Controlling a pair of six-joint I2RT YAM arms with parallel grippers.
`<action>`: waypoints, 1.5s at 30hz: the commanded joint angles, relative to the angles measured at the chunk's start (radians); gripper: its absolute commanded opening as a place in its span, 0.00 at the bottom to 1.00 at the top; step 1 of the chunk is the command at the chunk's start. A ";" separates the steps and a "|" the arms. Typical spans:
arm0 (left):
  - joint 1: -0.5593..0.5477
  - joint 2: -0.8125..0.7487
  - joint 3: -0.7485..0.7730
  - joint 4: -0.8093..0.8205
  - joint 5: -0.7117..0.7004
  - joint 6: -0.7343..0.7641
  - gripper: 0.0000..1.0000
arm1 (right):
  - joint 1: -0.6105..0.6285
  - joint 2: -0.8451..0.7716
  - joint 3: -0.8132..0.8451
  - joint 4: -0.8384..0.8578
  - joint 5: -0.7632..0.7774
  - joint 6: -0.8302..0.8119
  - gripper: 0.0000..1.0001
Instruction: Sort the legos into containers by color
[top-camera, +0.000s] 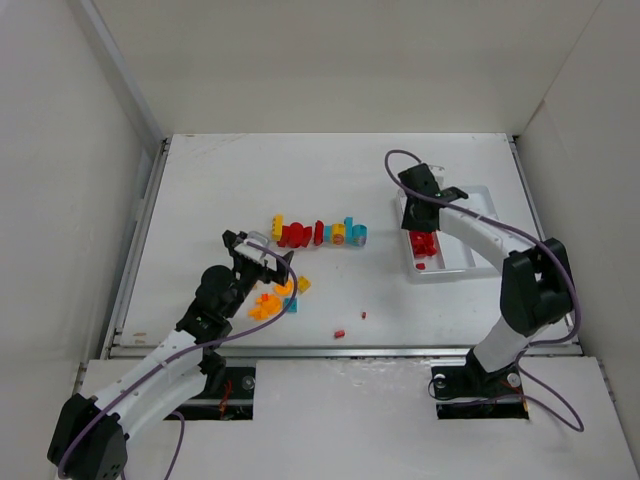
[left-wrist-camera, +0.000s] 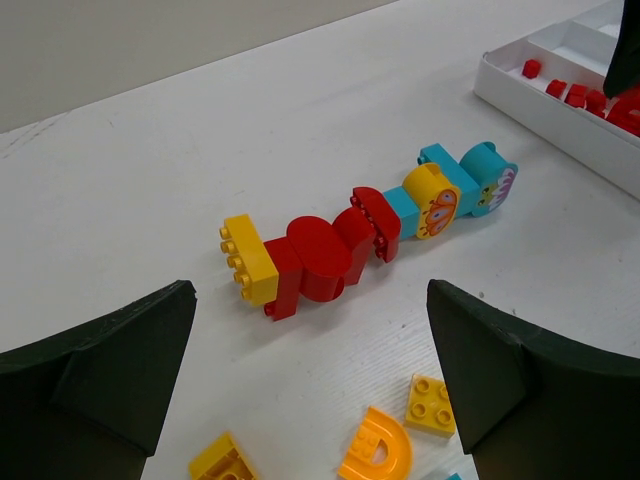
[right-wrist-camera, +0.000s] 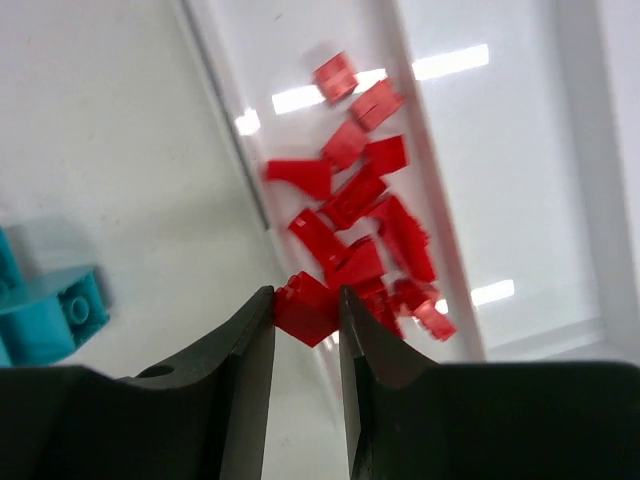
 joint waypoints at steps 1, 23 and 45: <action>0.002 -0.017 -0.009 0.064 0.012 0.007 1.00 | -0.065 -0.038 0.034 -0.007 0.035 0.019 0.05; 0.002 -0.017 -0.009 0.064 0.012 0.016 1.00 | -0.085 -0.023 -0.220 0.213 -0.235 0.246 0.03; 0.002 -0.026 -0.009 0.064 0.002 0.016 1.00 | -0.094 0.134 0.017 0.128 -0.165 0.263 0.49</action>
